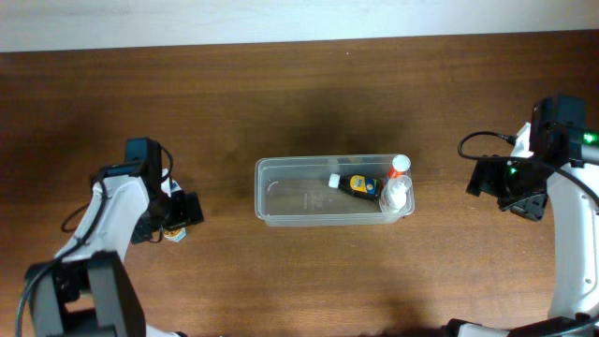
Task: Pack container
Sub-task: 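Grasp the gold-capped jar with the left gripper, then carry the gold-capped jar with the left gripper into the container and release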
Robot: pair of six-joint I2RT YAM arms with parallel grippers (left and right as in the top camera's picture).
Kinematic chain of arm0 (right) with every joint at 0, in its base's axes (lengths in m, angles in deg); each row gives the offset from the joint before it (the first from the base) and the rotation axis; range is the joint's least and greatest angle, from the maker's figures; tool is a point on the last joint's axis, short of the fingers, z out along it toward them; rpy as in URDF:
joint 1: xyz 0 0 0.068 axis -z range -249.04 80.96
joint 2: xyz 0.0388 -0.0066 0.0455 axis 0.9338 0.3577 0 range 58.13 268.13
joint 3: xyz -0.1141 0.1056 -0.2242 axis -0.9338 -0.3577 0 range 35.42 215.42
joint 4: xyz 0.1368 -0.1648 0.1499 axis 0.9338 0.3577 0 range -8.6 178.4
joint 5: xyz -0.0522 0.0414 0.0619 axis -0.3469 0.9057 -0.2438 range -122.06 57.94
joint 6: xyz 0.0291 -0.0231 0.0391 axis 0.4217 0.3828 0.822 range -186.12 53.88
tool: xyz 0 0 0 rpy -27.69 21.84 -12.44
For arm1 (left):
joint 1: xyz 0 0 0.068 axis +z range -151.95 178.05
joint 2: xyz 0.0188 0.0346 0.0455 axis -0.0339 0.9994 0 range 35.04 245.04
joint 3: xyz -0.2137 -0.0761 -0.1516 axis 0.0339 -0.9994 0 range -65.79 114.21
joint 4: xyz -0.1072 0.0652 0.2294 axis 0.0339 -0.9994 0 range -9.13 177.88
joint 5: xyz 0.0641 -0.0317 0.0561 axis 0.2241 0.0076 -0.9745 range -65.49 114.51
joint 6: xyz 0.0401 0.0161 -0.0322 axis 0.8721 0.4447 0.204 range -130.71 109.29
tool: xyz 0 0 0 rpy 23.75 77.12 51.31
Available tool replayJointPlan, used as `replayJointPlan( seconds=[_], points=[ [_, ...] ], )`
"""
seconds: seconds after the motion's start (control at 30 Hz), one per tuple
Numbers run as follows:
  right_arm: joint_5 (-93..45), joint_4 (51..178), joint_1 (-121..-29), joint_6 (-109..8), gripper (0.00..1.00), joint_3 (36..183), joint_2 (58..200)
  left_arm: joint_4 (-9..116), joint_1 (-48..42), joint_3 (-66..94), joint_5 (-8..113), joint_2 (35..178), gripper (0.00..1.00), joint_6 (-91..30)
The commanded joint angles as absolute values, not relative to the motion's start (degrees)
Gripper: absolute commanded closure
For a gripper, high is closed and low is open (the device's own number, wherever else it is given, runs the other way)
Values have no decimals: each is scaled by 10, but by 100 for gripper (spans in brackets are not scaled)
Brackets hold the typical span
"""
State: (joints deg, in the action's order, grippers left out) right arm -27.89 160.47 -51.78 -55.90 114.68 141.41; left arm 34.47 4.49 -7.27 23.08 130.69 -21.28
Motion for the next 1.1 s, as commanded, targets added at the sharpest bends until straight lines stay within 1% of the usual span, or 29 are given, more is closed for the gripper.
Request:
replayJointPlan(
  seconds=[0.0, 0.03, 0.17, 0.23, 0.4, 0.63, 0.7, 0.8, 0.93, 1.0, 1.07],
  points=[
    [-280, 1605, -522, -567, 22, 1143, 1414, 348, 44, -79, 236, 1326, 7, -220],
    [-280, 1605, -522, -567, 23, 1143, 1414, 349, 44, -78, 236, 1325, 11, -220],
    [-280, 1605, -522, -567, 23, 1143, 1414, 349, 44, -78, 235, 1325, 37, -220],
    [-280, 1605, -522, -567, 23, 1143, 1414, 348, 44, -78, 234, 1325, 45, -220],
    [-280, 1605, -522, -567, 22, 1143, 1414, 348, 44, -78, 231, 1325, 59, -220],
    [-280, 1605, -522, -569, 23, 1143, 1414, 348, 44, -75, 230, 1324, 65, -220],
    [-280, 1605, -522, -569, 23, 1143, 1414, 342, 43, -62, 231, 1315, 69, -220],
    [-280, 1607, -522, -569, 23, 1143, 1414, 321, 27, -31, 231, 1289, 70, -220],
    [-280, 1606, -522, -569, 23, 1143, 1414, 290, -27, 33, 233, 1232, 72, -220],
    [-280, 1606, -522, -569, 23, 1143, 1414, 285, -75, 70, 241, 1201, 75, -220],
    [-280, 1606, -522, -569, 23, 1143, 1414, 290, -126, 96, 243, 1180, 76, -223]
  ],
)
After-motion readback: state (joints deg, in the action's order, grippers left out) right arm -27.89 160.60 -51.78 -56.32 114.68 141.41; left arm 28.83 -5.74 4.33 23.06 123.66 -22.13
